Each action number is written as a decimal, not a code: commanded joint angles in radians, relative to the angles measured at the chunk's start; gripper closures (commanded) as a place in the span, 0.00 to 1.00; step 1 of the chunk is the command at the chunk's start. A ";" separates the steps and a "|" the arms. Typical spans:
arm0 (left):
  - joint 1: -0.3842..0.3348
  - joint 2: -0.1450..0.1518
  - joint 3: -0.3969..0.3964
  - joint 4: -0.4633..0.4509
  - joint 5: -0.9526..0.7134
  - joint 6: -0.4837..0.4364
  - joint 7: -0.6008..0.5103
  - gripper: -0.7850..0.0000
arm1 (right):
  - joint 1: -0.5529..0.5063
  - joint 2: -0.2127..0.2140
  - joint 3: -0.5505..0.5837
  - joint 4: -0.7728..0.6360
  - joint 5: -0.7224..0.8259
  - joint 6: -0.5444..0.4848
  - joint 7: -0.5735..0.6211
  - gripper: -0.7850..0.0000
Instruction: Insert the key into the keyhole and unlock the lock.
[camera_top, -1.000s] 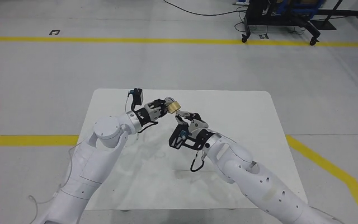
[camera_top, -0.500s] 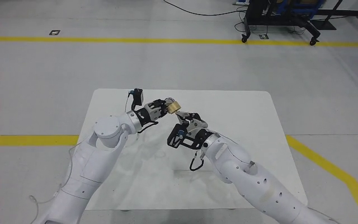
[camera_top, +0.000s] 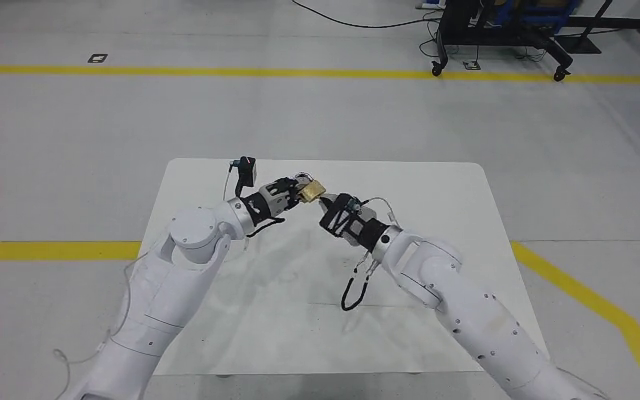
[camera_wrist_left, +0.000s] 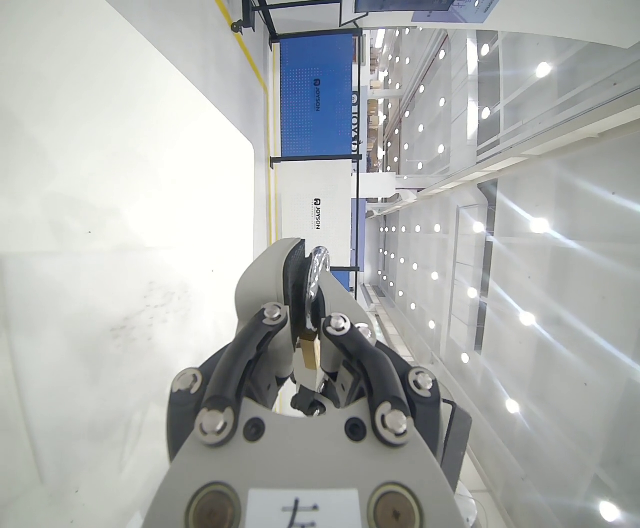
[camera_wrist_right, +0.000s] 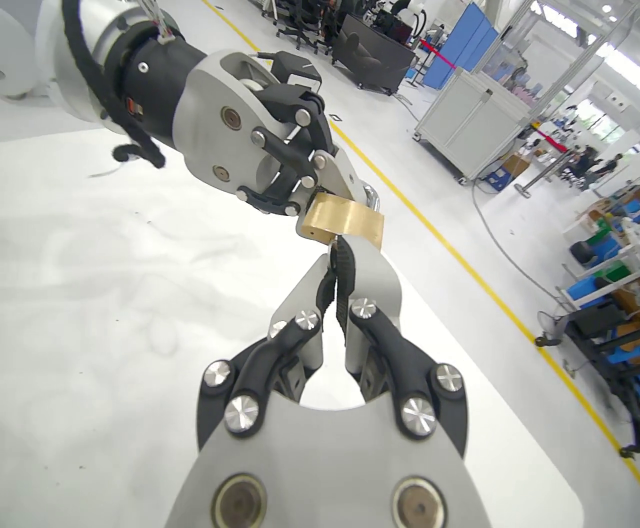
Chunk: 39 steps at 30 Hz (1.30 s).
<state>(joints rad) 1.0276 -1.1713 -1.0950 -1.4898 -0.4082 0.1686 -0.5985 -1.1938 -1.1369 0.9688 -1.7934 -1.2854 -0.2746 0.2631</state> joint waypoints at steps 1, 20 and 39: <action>0.004 0.000 -0.001 -0.005 0.002 -0.003 0.001 1.00 | 0.002 0.000 0.022 0.018 0.103 -0.055 -0.006 1.00; 0.031 -0.001 -0.039 -0.025 0.016 -0.056 0.007 1.00 | -0.002 0.013 0.126 0.073 0.337 -0.243 0.064 0.00; -0.120 -0.036 0.251 0.031 0.374 0.164 -0.166 1.00 | -0.133 0.058 0.458 0.244 0.515 -0.339 -0.107 0.00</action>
<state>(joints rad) 0.9299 -1.2015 -0.8845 -1.4689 -0.0658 0.3072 -0.7433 -1.3270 -1.0792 1.4261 -1.5490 -0.7702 -0.6132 0.1561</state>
